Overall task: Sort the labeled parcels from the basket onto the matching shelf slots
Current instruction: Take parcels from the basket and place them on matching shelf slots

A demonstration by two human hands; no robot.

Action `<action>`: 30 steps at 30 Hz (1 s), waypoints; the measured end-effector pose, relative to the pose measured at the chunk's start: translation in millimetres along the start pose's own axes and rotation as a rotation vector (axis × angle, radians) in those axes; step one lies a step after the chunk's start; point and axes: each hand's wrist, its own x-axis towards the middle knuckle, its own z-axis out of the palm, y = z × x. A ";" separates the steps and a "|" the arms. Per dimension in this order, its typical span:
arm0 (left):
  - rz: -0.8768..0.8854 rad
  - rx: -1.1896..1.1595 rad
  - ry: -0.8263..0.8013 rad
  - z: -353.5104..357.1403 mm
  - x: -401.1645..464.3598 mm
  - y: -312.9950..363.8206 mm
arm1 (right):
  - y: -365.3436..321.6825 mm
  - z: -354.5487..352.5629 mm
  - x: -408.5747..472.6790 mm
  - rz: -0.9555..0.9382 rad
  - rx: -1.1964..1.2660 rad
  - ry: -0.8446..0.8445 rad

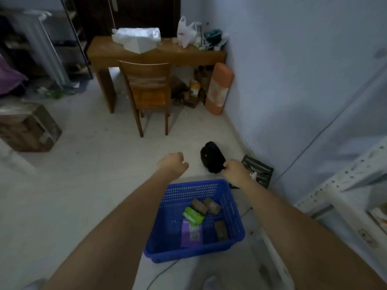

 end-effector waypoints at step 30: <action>-0.510 -0.245 -0.573 504.1 282.0 -228.0 | 339.5 454.1 284.5 0.574 0.158 -0.560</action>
